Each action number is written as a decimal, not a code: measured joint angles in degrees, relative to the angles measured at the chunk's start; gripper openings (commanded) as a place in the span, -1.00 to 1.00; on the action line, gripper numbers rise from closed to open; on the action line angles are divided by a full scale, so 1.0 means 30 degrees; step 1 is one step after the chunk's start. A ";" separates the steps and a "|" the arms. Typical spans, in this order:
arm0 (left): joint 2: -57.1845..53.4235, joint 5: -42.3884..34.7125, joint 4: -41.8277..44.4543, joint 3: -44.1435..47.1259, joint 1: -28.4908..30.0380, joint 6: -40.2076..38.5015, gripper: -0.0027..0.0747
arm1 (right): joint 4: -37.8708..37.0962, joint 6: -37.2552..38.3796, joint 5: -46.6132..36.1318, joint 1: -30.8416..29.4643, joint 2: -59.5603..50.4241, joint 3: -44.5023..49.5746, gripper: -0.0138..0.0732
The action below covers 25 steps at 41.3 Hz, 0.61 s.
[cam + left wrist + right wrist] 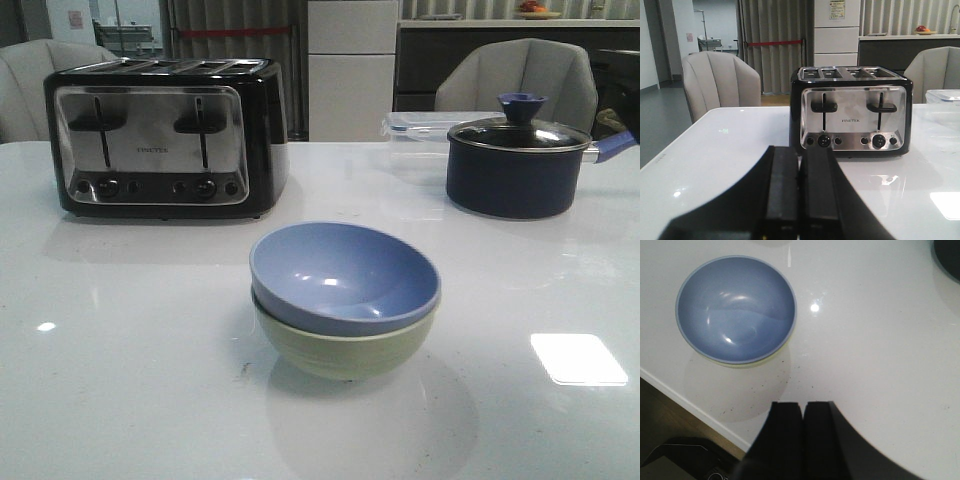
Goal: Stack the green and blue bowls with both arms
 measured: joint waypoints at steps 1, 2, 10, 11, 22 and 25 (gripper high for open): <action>0.0000 0.0000 0.0000 0.0000 0.0000 0.0000 -0.69 | 0.0000 0.0000 0.0000 0.0000 -0.0044 0.0000 -0.55; 0.0000 0.0000 0.0000 0.0000 0.0000 0.0000 -0.69 | 0.0000 0.0000 0.0000 -0.0034 -0.0095 0.0044 -0.55; 0.0000 0.0000 0.0000 0.0000 0.0000 0.0000 -0.69 | 0.0000 0.0000 -0.1796 -0.1736 -0.2942 0.2404 -0.55; 0.0000 0.0000 0.0000 0.0000 0.0000 0.0000 -0.69 | -0.0011 0.0000 -0.2370 -0.2283 -0.3675 0.2855 -0.55; 0.0000 0.0024 0.0000 0.0000 0.0000 0.0000 -0.69 | -0.0084 0.0000 -0.7573 -0.7726 -1.2124 0.9614 -0.55; 0.0000 0.0024 0.0000 0.0000 0.0000 0.0000 -0.69 | -0.0084 0.0000 -0.8329 -0.8626 -1.4076 1.1125 -0.55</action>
